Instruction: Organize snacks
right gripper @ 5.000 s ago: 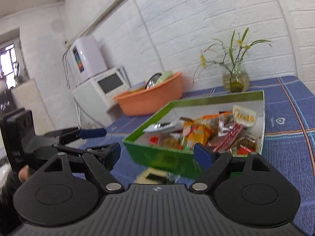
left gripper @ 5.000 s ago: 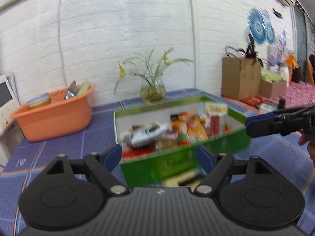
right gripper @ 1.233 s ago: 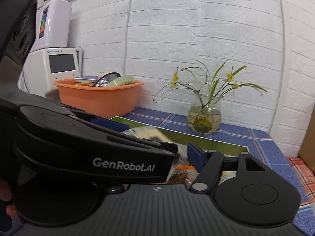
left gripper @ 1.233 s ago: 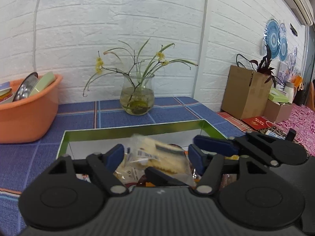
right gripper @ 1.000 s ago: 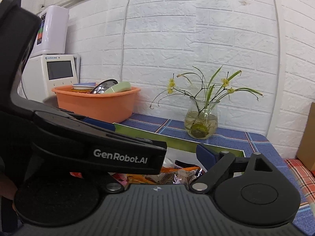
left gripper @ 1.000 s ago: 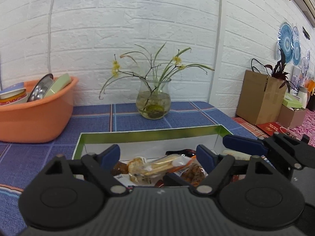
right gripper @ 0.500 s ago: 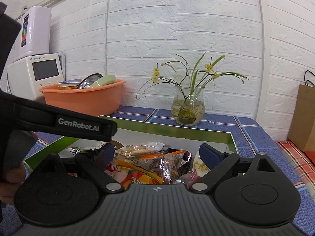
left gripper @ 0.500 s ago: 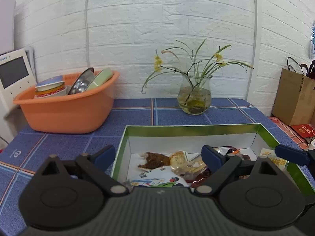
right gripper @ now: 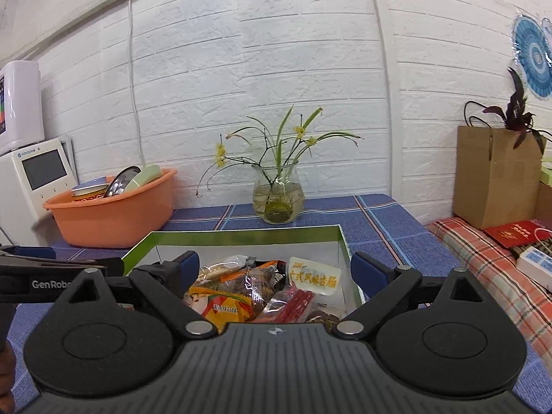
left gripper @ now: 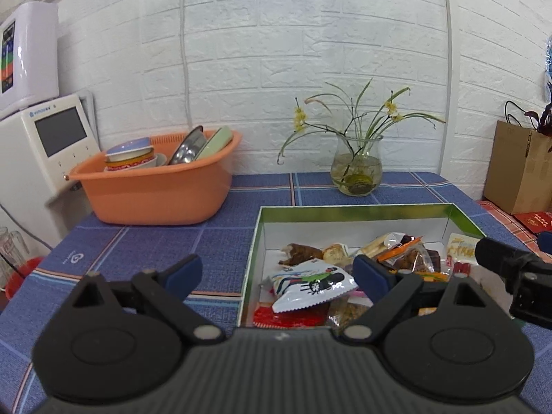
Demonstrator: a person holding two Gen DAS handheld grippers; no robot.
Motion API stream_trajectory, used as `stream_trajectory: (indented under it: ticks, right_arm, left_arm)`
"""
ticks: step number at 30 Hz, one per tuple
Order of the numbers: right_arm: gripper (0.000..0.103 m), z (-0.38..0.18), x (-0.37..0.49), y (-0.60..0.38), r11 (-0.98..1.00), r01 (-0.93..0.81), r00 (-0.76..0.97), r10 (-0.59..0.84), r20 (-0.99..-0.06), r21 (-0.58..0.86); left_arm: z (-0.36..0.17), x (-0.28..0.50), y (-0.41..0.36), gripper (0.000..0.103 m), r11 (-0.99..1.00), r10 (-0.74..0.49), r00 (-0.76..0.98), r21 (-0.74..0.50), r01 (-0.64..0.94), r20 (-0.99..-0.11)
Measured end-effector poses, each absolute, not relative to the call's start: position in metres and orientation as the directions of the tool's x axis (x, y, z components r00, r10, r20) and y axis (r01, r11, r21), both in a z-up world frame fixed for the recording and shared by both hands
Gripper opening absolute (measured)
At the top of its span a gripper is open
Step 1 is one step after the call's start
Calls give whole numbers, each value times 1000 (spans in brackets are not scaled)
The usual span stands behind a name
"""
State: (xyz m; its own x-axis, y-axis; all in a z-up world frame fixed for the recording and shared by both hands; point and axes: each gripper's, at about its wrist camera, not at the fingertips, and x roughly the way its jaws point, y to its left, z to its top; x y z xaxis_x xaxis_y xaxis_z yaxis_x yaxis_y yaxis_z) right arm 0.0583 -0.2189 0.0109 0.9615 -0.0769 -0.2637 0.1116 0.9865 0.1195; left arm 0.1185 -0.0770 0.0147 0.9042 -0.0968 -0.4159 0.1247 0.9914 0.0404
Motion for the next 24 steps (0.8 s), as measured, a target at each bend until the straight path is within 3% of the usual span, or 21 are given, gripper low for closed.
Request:
stream_trajectory:
  ticks: [5, 10, 13, 17, 24]
  right_arm:
    - [103, 9, 24, -214, 977, 150, 956, -104, -273, 153]
    - [103, 10, -9, -191, 980, 186, 952, -163, -258, 68]
    - [103, 10, -29, -177, 983, 181, 954, -171, -247, 17]
    - [103, 3, -54, -174, 986, 143, 957, -116, -267, 82]
    - [103, -12, -72, -168, 986, 150, 948, -122, -293, 76]
  left_arm:
    - [26, 76, -71, 91, 990, -91, 933, 66, 121, -348]
    - [31, 31, -60, 91, 995, -64, 952, 53, 84, -301]
    - [29, 9, -53, 91, 997, -49, 943, 33, 64, -328]
    - [20, -14, -48, 91, 999, -10, 936, 37, 24, -352]
    - [1, -27, -49, 91, 988, 78, 922, 154, -20, -379]
